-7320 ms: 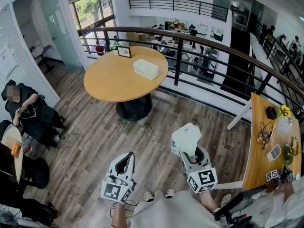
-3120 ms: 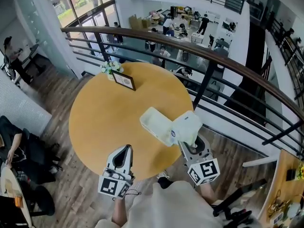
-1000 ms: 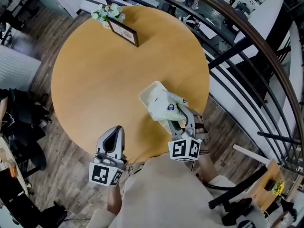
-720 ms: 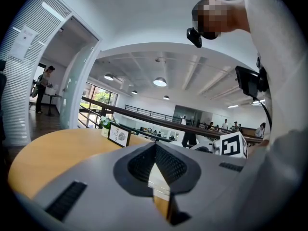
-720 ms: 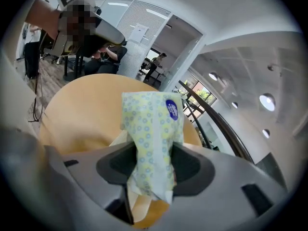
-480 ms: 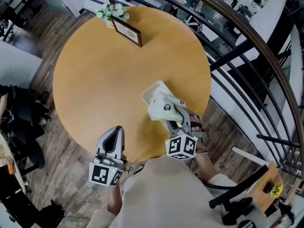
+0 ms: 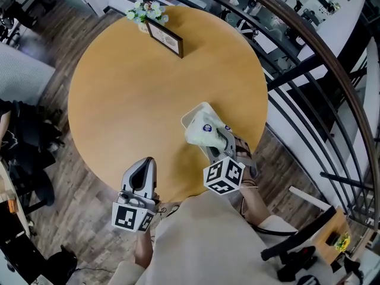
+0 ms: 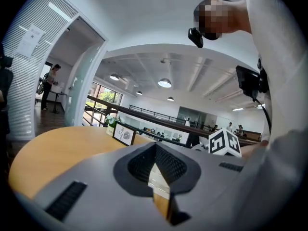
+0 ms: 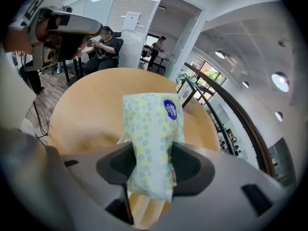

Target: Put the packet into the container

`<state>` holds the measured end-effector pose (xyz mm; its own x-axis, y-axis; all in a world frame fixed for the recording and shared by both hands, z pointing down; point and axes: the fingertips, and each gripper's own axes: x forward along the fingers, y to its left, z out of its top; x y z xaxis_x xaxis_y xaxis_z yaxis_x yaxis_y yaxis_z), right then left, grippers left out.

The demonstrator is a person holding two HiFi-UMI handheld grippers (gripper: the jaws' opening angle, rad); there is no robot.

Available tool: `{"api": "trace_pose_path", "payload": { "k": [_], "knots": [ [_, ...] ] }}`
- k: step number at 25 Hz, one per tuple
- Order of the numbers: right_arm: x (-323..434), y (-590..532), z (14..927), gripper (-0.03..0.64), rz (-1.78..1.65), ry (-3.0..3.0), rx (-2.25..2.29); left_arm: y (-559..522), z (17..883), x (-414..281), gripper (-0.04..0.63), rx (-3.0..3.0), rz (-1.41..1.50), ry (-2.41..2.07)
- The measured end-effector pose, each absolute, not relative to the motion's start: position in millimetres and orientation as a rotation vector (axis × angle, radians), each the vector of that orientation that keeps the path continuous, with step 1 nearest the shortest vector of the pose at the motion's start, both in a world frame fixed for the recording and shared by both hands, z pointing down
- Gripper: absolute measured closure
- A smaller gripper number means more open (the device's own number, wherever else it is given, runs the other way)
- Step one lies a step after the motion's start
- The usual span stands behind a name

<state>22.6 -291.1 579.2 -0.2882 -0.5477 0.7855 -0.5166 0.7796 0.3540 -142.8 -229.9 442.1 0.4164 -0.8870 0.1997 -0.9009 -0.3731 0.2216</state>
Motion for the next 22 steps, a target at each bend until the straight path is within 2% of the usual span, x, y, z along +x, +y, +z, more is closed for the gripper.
{"api": "trace_pose_path", "payload": {
  "k": [22],
  "knots": [
    [8, -301, 593, 0.397, 0.205, -1.812, 0.769, -237, 437, -144, 0.591, 2.392, 0.061, -1.539]
  ]
}}
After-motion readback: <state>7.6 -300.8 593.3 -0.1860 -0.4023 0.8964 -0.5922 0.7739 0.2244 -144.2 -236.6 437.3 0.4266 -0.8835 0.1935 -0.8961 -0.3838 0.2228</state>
